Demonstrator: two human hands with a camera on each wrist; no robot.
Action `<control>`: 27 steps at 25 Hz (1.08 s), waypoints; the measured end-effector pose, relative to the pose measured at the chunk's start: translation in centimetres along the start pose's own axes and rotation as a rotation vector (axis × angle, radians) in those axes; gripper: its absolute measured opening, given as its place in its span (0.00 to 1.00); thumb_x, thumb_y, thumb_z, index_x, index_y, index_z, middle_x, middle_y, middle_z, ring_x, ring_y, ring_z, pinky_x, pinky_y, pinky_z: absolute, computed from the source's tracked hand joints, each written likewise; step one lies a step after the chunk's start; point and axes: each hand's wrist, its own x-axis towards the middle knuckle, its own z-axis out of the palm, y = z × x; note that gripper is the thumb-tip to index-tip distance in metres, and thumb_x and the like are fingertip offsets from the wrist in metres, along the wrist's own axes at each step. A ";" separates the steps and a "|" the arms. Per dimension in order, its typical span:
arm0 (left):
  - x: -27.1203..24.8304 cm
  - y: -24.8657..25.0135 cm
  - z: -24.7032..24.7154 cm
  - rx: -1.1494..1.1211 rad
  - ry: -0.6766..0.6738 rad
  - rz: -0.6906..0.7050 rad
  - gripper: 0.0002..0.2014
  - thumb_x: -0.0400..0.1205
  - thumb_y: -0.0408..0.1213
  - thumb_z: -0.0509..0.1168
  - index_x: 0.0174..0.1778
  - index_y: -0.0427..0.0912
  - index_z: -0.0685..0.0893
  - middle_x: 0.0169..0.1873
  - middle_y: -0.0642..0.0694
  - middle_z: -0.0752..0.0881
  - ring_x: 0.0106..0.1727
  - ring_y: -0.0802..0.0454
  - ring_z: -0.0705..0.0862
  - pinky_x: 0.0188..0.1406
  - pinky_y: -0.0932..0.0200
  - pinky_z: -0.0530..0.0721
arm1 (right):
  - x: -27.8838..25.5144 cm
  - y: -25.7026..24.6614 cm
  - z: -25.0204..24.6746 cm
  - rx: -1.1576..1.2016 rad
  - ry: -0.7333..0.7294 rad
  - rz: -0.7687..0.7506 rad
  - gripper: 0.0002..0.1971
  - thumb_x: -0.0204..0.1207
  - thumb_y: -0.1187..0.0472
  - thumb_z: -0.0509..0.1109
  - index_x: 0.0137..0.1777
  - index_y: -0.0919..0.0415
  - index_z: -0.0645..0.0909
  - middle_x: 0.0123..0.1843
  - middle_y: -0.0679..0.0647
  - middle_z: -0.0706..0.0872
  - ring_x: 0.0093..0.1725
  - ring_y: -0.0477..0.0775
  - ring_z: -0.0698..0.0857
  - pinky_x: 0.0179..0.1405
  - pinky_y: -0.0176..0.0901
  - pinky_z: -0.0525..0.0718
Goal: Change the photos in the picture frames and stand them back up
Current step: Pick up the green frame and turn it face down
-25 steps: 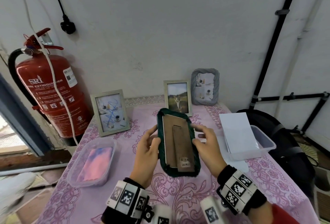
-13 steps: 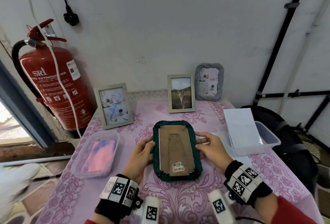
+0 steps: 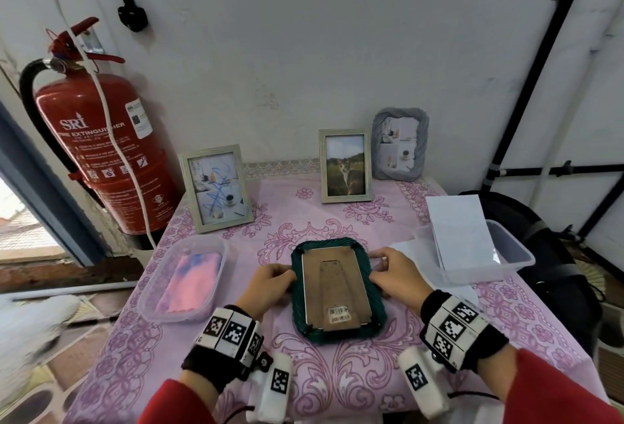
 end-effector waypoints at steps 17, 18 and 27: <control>6.7 2.0 -0.5 0.292 0.073 0.039 0.09 0.77 0.38 0.70 0.50 0.40 0.87 0.32 0.47 0.80 0.28 0.53 0.77 0.17 0.67 0.76 | 6.8 -3.0 0.1 -0.304 -0.045 -0.120 0.10 0.72 0.62 0.75 0.50 0.66 0.88 0.51 0.61 0.89 0.52 0.56 0.86 0.50 0.38 0.80; 6.8 1.8 -0.5 0.300 0.089 0.057 0.09 0.75 0.39 0.72 0.48 0.40 0.88 0.31 0.48 0.79 0.29 0.53 0.77 0.19 0.66 0.75 | 6.8 -3.0 -0.1 -0.286 -0.052 -0.113 0.10 0.71 0.61 0.76 0.49 0.65 0.88 0.49 0.60 0.89 0.48 0.54 0.86 0.46 0.39 0.81; 7.4 1.1 -0.6 0.289 0.045 0.128 0.10 0.77 0.35 0.71 0.51 0.35 0.87 0.25 0.48 0.75 0.25 0.55 0.72 0.23 0.63 0.70 | 6.8 -2.6 -0.2 -0.209 -0.091 -0.081 0.12 0.69 0.62 0.78 0.50 0.65 0.86 0.40 0.59 0.82 0.32 0.48 0.80 0.26 0.36 0.77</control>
